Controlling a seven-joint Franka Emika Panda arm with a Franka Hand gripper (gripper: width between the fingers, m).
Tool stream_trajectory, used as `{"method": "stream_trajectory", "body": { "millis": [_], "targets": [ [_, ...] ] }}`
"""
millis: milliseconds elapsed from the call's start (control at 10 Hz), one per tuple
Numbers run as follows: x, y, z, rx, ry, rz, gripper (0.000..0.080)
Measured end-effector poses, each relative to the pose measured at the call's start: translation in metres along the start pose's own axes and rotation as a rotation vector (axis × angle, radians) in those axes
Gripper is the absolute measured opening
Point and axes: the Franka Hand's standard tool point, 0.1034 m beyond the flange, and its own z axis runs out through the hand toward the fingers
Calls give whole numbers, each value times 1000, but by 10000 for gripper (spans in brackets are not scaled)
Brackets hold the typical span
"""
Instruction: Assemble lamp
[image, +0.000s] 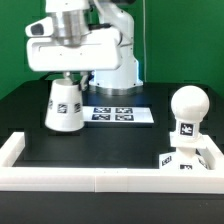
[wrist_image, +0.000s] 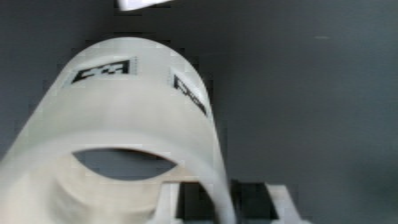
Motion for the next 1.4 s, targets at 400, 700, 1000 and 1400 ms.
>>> {"method": "stream_trajectory", "body": {
  "millis": [400,700,1000,1400],
  "targets": [
    [23,-60,-39,41,-8,91,47],
    [64,-104,-74,62,4,143,47],
    [71,-106,-78,63,-4,141,47],
    [76,-116,-86,71,-8,129,47]
  ]
}}
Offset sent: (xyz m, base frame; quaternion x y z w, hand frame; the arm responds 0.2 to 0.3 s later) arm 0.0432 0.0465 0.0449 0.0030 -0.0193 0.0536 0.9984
